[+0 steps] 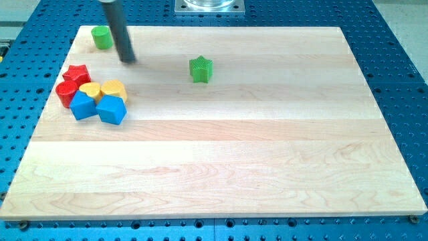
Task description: Slightly move the yellow hexagon downwards
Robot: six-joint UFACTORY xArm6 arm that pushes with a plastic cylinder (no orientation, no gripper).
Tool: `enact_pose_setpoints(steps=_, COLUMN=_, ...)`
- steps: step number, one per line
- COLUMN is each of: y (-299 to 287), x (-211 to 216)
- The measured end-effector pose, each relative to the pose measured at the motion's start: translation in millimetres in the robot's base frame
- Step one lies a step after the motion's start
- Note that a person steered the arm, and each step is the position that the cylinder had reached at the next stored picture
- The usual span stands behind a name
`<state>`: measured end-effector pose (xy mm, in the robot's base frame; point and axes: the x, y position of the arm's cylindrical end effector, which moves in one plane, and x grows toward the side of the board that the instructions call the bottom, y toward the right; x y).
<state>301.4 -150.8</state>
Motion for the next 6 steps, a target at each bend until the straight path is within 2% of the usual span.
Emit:
enact_pose_setpoints(steps=2, y=-15, x=20)
enact_pose_setpoints(steps=4, y=-37, x=19)
enact_pose_setpoints(steps=6, y=-27, x=53)
